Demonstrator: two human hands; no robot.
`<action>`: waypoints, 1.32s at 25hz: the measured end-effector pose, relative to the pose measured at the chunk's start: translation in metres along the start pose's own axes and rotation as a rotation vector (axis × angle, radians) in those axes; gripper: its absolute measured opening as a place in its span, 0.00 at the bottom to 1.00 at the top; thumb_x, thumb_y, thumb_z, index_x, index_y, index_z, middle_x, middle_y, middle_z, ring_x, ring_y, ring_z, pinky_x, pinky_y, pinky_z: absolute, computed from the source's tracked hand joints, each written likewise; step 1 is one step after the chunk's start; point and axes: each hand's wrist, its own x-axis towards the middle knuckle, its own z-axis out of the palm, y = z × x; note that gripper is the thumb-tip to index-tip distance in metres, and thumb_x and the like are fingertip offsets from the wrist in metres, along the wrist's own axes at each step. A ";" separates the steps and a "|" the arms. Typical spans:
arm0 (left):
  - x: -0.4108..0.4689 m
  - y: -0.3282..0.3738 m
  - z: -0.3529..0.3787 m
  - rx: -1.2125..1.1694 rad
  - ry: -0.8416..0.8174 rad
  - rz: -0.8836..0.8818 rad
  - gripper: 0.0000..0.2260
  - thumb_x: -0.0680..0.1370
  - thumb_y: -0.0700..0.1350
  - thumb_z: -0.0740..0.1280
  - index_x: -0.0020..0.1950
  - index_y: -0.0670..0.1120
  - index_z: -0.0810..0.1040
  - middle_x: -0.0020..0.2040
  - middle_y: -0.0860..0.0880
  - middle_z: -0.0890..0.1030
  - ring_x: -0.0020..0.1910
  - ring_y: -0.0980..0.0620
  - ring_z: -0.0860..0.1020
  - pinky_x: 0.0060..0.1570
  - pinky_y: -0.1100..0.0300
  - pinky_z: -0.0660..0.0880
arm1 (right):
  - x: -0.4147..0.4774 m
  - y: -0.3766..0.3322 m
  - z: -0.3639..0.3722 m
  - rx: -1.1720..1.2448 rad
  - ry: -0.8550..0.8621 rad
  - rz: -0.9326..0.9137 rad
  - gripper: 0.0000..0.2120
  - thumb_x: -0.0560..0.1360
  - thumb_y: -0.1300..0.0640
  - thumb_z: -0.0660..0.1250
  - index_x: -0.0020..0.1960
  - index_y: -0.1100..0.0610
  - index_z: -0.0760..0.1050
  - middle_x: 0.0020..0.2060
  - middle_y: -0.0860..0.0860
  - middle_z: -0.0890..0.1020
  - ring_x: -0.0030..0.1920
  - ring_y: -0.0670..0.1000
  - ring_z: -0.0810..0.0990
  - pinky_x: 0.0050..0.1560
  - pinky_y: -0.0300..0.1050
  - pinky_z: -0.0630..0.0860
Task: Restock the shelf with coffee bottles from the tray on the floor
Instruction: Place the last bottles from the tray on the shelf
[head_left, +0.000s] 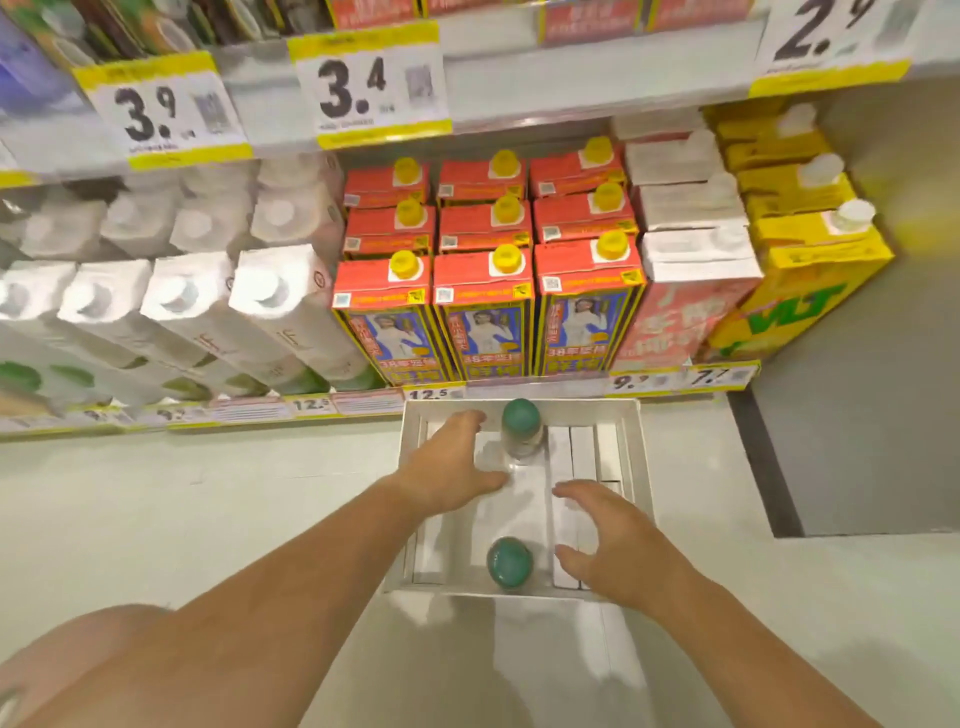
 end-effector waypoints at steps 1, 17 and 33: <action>0.009 0.001 0.011 -0.042 0.012 -0.003 0.37 0.70 0.52 0.76 0.74 0.44 0.64 0.71 0.46 0.71 0.68 0.49 0.70 0.68 0.56 0.67 | 0.005 0.006 0.010 -0.028 -0.075 0.003 0.30 0.72 0.49 0.71 0.72 0.45 0.66 0.66 0.35 0.67 0.70 0.41 0.66 0.72 0.39 0.62; 0.050 -0.009 0.066 -0.471 0.312 -0.013 0.21 0.67 0.50 0.79 0.54 0.53 0.74 0.45 0.62 0.80 0.48 0.63 0.79 0.49 0.69 0.73 | 0.052 0.008 0.065 0.217 -0.180 -0.112 0.19 0.65 0.58 0.73 0.54 0.51 0.74 0.43 0.50 0.81 0.43 0.54 0.79 0.48 0.57 0.78; -0.053 0.121 -0.126 -0.366 0.499 0.404 0.14 0.67 0.49 0.78 0.49 0.54 0.80 0.44 0.57 0.84 0.45 0.57 0.82 0.47 0.53 0.79 | -0.042 -0.119 -0.130 0.443 0.364 -0.187 0.27 0.63 0.61 0.76 0.55 0.37 0.76 0.51 0.41 0.83 0.52 0.45 0.82 0.57 0.38 0.77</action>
